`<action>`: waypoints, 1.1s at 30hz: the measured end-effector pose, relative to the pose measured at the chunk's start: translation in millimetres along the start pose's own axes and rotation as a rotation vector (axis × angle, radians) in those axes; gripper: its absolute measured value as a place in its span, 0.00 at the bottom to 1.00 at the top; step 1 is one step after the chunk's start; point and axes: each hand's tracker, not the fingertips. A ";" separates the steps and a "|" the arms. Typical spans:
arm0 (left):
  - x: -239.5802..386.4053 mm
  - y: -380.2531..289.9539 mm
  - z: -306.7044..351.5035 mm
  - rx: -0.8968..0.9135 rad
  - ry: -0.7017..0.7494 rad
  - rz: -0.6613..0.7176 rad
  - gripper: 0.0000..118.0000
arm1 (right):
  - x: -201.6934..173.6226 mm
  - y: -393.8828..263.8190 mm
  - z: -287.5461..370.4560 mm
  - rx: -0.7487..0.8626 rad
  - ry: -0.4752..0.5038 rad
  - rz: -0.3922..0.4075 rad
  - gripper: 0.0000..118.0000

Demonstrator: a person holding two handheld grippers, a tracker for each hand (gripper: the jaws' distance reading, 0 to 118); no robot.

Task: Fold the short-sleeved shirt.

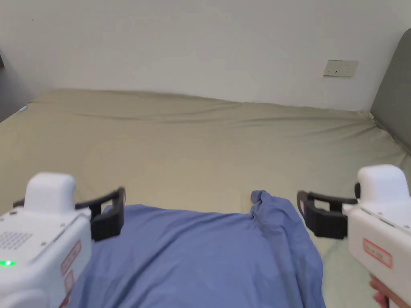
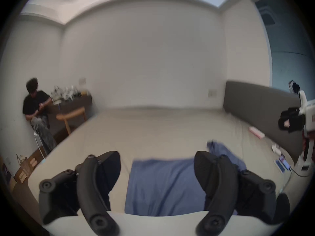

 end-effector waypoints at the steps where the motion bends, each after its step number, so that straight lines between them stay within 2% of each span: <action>1: 8.6 8.8 -0.6 0.023 0.015 -0.021 0.64 | -8.6 5.6 -3.1 0.014 -0.020 0.008 0.80; 2: 18.5 14.6 -5.4 0.040 0.032 -0.062 0.52 | -17.1 9.7 -4.5 0.025 -0.026 0.006 0.72; 3: 27.7 18.9 -7.8 0.064 0.040 -0.099 0.37 | -25.5 12.7 -5.1 0.046 -0.027 0.002 0.55; 4: 34.9 20.7 -10.5 0.085 0.048 -0.127 0.17 | -28.7 13.1 -10.2 0.067 -0.033 0.001 0.24; 5: 42.1 21.8 -14.9 0.094 0.061 -0.145 0.08 | -35.2 13.6 -12.5 0.090 -0.065 0.014 0.08; 8: 56.1 27.3 -24.8 0.086 0.049 -0.142 0.00 | -60.4 15.2 -12.4 0.121 -0.044 0.046 0.01; 10: 61.8 26.9 -31.2 0.091 0.036 -0.138 0.00 | -74.0 12.7 -16.1 0.139 -0.078 0.086 0.01; 14: 70.3 21.3 -49.7 0.092 0.048 -0.168 0.00 | -67.2 5.4 -37.0 0.147 -0.080 0.126 0.01; 18: 61.8 11.8 -72.8 0.036 0.028 -0.133 0.00 | -57.2 -2.1 -61.5 0.127 -0.070 0.105 0.01; 21: 46.4 -12.9 -99.3 -0.044 0.033 -0.145 0.00 | -49.8 -13.6 -80.3 0.091 -0.048 0.061 0.01; 25: -1.8 -70.9 -155.9 -0.231 0.098 -0.166 0.00 | -37.7 -33.5 -104.8 0.029 -0.035 0.046 0.01; 29: -59.8 -115.0 -226.1 -0.421 0.134 -0.087 0.00 | -22.9 -52.9 -131.4 -0.039 -0.042 0.040 0.01; 30: -70.8 -124.4 -243.8 -0.466 0.156 -0.093 0.01 | -18.8 -56.9 -138.1 -0.057 -0.048 0.040 0.01; 32: -91.1 -137.4 -277.7 -0.504 0.156 -0.082 0.48 | -12.9 -63.6 -147.2 -0.085 -0.060 0.043 0.01; 33: -98.9 -142.5 -293.3 -0.532 0.151 -0.087 0.66 | -9.1 -66.3 -151.3 -0.096 -0.063 0.044 0.01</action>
